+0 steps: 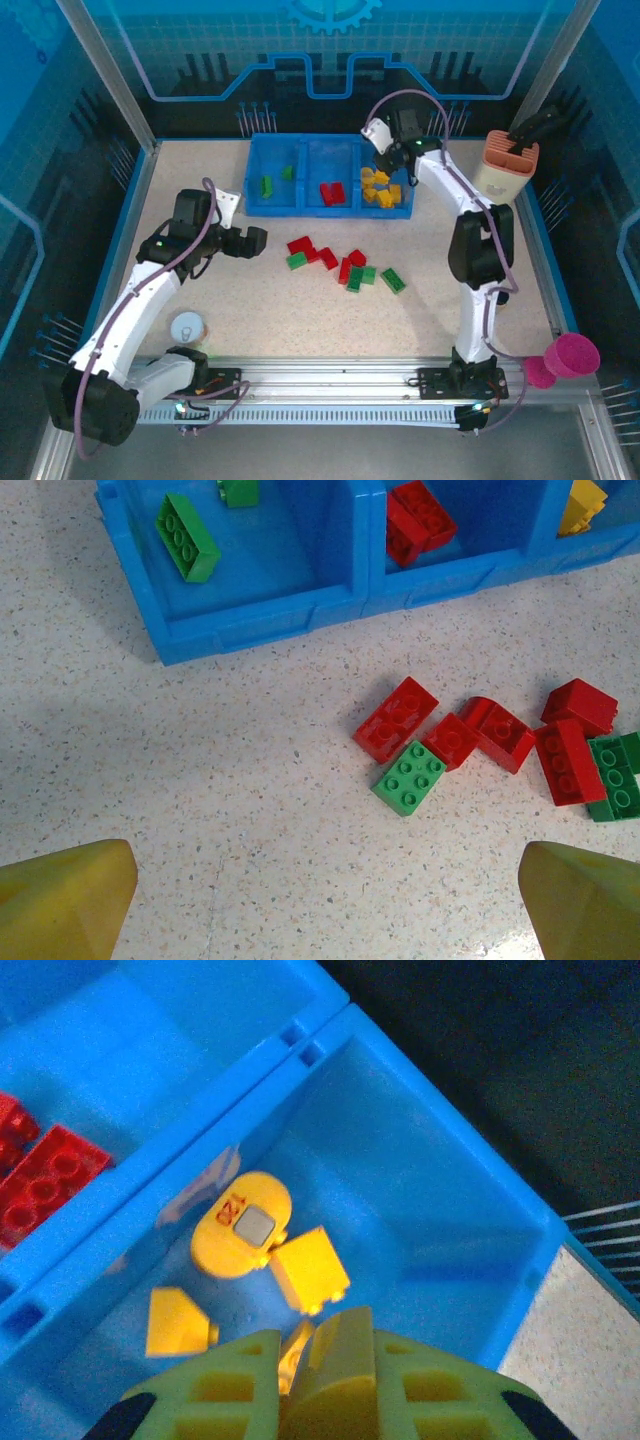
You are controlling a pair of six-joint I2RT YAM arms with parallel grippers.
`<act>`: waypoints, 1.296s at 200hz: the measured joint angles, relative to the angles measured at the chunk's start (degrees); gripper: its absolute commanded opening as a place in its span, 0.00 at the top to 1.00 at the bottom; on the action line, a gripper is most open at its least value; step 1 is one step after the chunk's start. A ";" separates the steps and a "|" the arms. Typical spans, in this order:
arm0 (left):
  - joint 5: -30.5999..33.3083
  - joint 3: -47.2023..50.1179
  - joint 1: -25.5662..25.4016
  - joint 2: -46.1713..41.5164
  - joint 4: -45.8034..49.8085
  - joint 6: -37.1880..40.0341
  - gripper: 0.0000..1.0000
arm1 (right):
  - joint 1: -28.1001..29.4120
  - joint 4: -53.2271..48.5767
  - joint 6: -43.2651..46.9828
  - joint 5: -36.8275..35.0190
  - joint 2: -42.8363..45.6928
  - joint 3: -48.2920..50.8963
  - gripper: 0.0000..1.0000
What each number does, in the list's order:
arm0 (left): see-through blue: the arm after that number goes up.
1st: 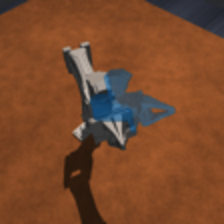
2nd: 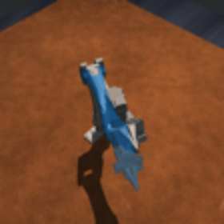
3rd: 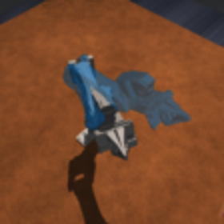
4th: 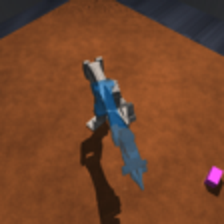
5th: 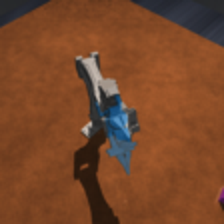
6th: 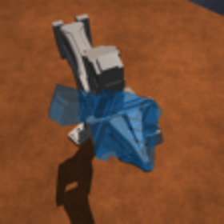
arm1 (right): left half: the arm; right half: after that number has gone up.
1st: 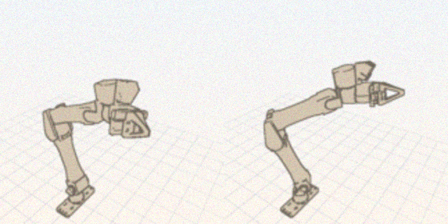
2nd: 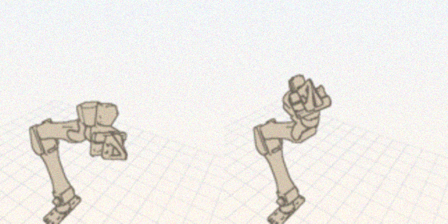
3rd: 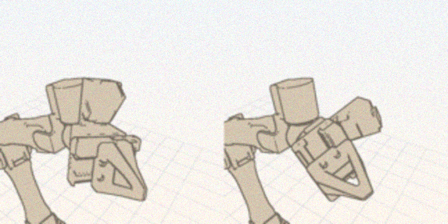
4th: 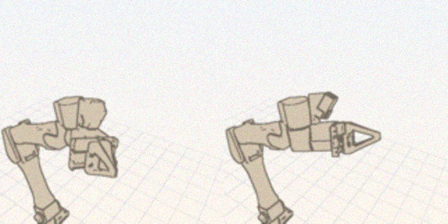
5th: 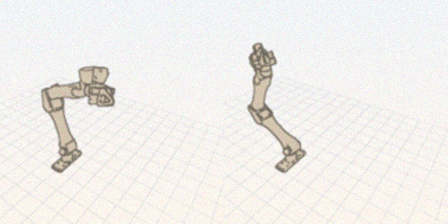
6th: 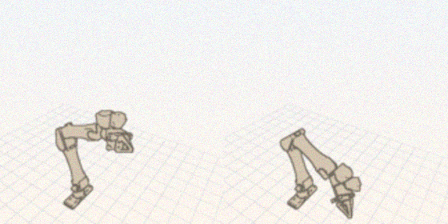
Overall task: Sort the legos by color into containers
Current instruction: Place the lego in the container, then pick up the lego from the center of the table.
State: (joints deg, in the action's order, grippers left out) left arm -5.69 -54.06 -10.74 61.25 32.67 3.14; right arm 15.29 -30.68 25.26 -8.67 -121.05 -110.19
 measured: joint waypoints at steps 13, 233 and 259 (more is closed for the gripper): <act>0.63 0.28 -0.46 0.66 0.07 0.00 0.01 | 0.00 -0.37 -0.28 -0.11 -3.80 -4.17 0.86; 4.85 -3.50 -15.06 28.26 -0.85 4.24 0.03 | -1.42 0.42 -1.49 -0.37 -9.60 -4.39 0.56; 6.58 -5.09 -17.27 31.91 -1.01 5.68 0.03 | -1.20 2.12 -2.19 -0.35 -5.55 -1.68 0.50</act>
State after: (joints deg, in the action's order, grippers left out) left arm 0.89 -59.16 -28.01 93.17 31.66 8.82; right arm 14.09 -28.56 23.07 -9.02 -126.61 -111.87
